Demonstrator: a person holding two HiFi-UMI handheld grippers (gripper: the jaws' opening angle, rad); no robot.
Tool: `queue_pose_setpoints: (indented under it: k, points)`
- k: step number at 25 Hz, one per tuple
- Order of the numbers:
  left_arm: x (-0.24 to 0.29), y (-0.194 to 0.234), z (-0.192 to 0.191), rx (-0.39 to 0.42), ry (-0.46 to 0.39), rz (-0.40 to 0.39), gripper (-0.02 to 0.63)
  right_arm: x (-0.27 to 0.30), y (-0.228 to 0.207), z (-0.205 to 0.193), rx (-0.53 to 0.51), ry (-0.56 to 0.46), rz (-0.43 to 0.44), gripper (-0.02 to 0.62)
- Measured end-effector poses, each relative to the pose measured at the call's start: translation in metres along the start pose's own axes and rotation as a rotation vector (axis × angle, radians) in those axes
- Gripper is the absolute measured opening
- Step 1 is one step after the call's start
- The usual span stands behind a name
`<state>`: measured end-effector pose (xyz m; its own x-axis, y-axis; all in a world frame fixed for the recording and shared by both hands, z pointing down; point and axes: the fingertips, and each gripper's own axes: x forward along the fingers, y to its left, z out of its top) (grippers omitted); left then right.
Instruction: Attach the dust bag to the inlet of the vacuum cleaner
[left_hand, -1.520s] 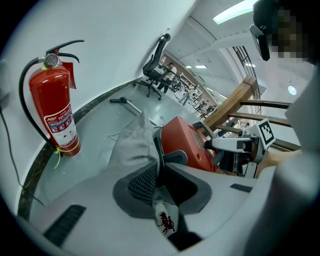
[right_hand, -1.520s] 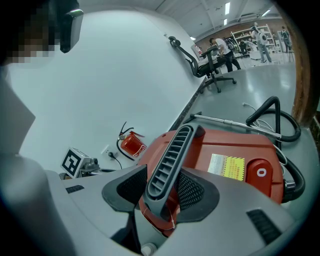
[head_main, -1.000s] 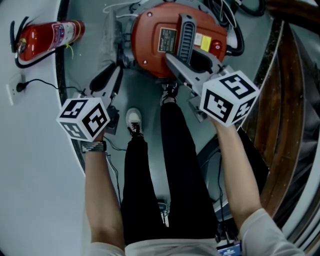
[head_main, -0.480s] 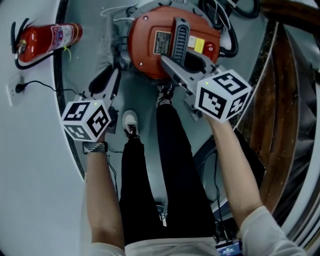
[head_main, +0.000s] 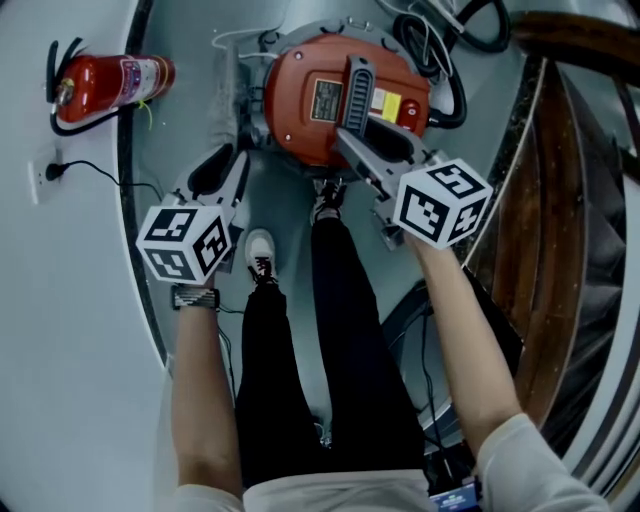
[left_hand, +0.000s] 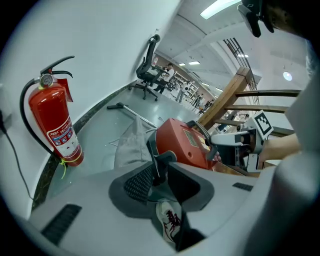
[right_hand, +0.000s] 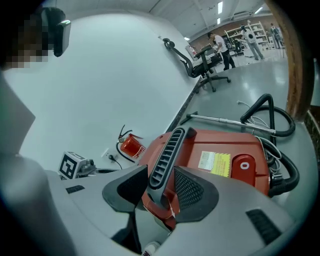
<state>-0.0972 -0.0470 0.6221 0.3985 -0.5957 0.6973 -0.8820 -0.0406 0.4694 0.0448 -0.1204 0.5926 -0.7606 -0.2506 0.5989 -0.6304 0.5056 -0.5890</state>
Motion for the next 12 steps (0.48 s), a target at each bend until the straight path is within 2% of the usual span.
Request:
queue_pose_setpoints:
  k: [6, 12]
  points:
    - [-0.018, -0.008, 0.017, 0.063, -0.006, -0.005, 0.094, -0.019, 0.0, 0.003, -0.035, 0.014, -0.057, 0.141]
    - [-0.04, -0.015, 0.034, 0.115, -0.015, 0.001, 0.061, -0.038, 0.014, 0.011, -0.095, 0.005, -0.092, 0.095]
